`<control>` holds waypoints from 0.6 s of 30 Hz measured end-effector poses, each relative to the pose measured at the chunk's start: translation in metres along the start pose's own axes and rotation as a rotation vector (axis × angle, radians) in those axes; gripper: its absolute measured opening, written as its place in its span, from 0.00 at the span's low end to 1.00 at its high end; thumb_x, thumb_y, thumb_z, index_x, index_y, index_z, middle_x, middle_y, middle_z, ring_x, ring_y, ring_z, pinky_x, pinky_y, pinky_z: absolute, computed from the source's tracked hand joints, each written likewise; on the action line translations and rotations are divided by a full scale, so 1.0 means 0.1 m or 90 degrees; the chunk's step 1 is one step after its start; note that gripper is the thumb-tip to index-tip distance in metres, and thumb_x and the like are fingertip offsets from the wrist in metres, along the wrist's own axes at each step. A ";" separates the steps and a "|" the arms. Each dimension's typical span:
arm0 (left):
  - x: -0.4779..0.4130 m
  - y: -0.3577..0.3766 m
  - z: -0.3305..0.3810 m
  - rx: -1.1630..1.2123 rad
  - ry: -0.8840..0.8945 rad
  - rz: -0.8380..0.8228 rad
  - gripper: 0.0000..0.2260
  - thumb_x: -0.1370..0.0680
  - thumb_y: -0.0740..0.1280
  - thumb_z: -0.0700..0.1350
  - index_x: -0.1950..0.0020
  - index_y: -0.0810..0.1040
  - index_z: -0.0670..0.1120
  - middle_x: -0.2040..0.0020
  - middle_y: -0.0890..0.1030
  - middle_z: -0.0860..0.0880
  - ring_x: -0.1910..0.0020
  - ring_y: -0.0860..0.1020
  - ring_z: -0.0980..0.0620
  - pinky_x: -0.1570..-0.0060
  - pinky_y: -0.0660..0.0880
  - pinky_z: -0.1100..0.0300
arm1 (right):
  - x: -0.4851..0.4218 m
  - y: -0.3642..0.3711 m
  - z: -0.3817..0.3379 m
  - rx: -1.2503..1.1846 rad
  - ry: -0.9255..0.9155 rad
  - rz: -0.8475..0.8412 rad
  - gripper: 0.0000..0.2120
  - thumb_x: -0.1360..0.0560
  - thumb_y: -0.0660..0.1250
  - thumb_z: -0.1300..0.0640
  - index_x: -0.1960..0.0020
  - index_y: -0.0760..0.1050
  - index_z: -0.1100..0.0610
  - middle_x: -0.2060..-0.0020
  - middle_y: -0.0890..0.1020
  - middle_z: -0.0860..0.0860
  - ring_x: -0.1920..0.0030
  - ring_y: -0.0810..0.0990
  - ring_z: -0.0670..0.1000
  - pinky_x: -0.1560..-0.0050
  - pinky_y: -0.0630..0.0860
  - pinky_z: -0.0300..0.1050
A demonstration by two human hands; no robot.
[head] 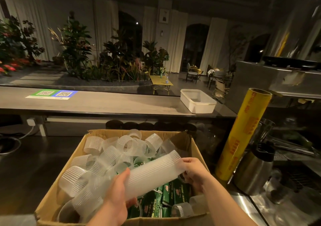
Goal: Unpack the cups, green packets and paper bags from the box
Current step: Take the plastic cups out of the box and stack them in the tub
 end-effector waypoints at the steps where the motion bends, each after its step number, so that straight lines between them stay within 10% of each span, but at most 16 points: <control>1: 0.00 0.01 0.00 -0.003 0.002 -0.001 0.09 0.18 0.64 0.54 0.47 0.73 0.49 0.44 0.74 0.41 0.49 0.73 0.41 0.59 0.67 0.54 | -0.01 -0.01 0.01 0.019 0.000 -0.002 0.07 0.21 0.71 0.60 0.52 0.89 0.53 0.67 0.80 0.54 0.75 0.64 0.47 0.72 0.61 0.39; 10: -0.02 -0.01 -0.02 0.011 -0.001 -0.001 0.08 0.17 0.63 0.53 0.48 0.73 0.50 0.45 0.74 0.41 0.50 0.74 0.41 0.61 0.69 0.55 | -0.13 0.08 0.21 -0.048 0.070 0.044 0.18 0.14 0.57 0.47 0.44 0.81 0.58 0.69 0.74 0.49 0.71 0.69 0.45 0.69 0.64 0.39; 13: -0.02 -0.02 -0.01 0.014 -0.006 0.011 0.10 0.17 0.64 0.54 0.46 0.73 0.48 0.45 0.74 0.40 0.51 0.75 0.40 0.64 0.70 0.56 | -0.15 0.02 0.36 0.349 0.038 -0.016 0.07 0.18 0.65 0.55 0.42 0.80 0.52 0.54 0.82 0.48 0.55 0.80 0.45 0.54 0.76 0.39; 18: -0.04 -0.04 -0.03 0.023 -0.020 0.024 0.13 0.18 0.66 0.54 0.43 0.73 0.46 0.45 0.74 0.40 0.53 0.76 0.40 0.65 0.70 0.55 | -0.04 0.17 0.50 0.793 0.161 -0.402 0.18 0.19 0.66 0.58 0.30 0.76 0.48 0.29 0.73 0.51 0.28 0.70 0.56 0.28 0.69 0.54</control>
Point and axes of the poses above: each hand's wrist, its own x-axis away from the middle knuckle, its own y-axis out of the palm, z = x × y, the point moved 2 cm from there along -x, towards the middle knuckle
